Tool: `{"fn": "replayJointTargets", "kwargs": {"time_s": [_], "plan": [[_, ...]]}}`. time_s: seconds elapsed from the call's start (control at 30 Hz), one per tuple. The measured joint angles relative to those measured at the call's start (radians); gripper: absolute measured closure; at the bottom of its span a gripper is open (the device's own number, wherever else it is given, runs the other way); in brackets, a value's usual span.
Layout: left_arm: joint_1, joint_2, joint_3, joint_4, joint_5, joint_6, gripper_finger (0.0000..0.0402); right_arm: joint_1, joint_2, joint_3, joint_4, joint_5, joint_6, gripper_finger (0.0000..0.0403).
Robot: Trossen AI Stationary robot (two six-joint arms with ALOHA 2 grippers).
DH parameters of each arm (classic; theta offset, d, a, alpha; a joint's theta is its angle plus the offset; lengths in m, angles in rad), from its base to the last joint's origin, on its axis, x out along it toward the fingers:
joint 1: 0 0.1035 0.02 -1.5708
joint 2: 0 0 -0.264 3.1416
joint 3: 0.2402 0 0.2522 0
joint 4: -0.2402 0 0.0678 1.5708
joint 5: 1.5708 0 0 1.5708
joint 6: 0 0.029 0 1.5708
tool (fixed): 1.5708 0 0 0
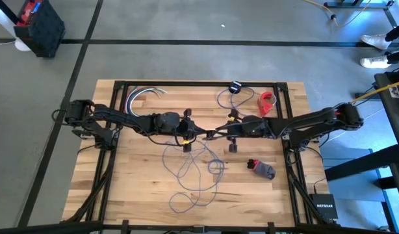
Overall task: Coil cords
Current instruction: Coil the blue wire onto the spool
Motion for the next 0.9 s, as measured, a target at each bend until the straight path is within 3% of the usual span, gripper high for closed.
{"fn": "replayJointTargets", "kwargs": {"time_s": [0.1, 0.23, 0.37, 0.5, 0.6, 0.9], "plan": [[-0.002, -0.002, 0.000, -0.005, 0.005, 0.011, 0.0399, 0.000, -0.064, 0.035, -0.116, -0.008, 0.002, 0.0312], [-0.003, -0.003, 0.000, 0.002, 0.009, 0.004, 0.0398, -0.001, -0.094, 0.043, -0.083, -0.074, -0.006, 0.0300], [-0.002, -0.003, 0.000, 0.021, 0.008, 0.008, 0.0399, -0.001, -0.050, 0.042, -0.029, -0.084, -0.028, 0.0303], [-0.002, -0.004, 0.000, 0.012, 0.009, 0.007, 0.0399, -0.001, 0.020, 0.041, 0.016, -0.159, -0.031, 0.0308], [-0.003, -0.004, -0.001, 0.010, 0.010, 0.010, 0.0399, -0.001, 0.057, 0.041, 0.042, -0.139, -0.054, 0.0312], [-0.005, -0.004, 0.000, 0.008, 0.008, -0.009, 0.0390, -0.001, 0.072, 0.040, 0.049, -0.099, -0.128, 0.0392]]}}
